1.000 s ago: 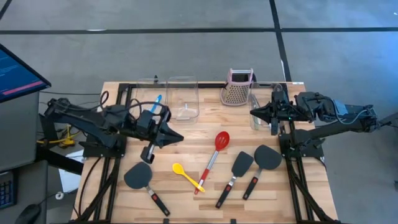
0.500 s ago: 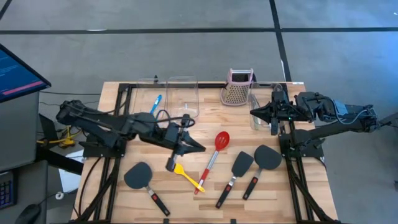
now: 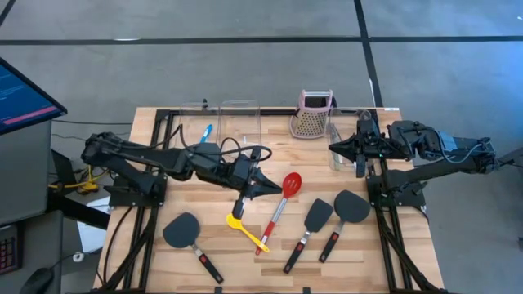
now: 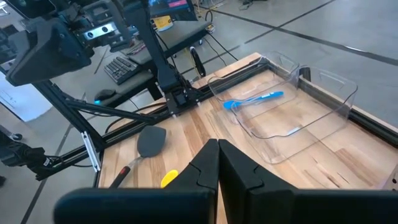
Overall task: Pick & Place Kitchen Items
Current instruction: Put the yellow serving spoon into the left transparent bin
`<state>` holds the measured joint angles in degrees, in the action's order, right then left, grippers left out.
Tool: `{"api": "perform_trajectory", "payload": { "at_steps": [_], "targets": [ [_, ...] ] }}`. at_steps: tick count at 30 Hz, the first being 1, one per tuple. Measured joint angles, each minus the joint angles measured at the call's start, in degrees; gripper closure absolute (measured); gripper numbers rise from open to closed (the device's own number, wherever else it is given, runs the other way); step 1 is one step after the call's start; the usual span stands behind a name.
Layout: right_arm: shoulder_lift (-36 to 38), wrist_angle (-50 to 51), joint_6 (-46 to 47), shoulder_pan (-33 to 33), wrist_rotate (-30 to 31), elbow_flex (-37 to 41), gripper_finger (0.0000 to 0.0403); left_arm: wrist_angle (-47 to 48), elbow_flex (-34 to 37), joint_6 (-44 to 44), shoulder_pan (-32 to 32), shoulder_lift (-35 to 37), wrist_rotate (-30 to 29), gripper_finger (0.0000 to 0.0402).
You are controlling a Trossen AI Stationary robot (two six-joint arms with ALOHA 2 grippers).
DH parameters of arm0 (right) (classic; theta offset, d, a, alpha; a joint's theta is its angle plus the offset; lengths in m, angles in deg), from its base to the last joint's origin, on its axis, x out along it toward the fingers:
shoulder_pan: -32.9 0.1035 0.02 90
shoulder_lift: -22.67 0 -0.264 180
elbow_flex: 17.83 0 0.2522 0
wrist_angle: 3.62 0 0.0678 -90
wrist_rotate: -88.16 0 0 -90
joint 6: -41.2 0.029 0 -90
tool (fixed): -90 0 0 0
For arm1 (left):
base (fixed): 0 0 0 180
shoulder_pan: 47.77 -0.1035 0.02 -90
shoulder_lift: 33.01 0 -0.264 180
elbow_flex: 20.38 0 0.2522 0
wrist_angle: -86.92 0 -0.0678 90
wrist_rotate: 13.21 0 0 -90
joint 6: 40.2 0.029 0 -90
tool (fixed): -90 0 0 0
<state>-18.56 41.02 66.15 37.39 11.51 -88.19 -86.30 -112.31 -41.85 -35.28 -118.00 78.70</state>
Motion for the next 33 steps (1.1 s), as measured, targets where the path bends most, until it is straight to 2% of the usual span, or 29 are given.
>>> {"api": "perform_trajectory", "payload": {
  "at_steps": [20,33],
  "targets": [
    [0.0,0.17,0.02,0.0,0.0,0.0,0.0402,-0.33,0.15,-0.11,-0.25,0.02,-0.13,0.0399],
    [-1.41,0.38,-0.02,0.0,0.2,-0.04,0.0402,-3.93,0.17,0.26,-3.18,0.09,-0.03,0.0399]
  ]
}}
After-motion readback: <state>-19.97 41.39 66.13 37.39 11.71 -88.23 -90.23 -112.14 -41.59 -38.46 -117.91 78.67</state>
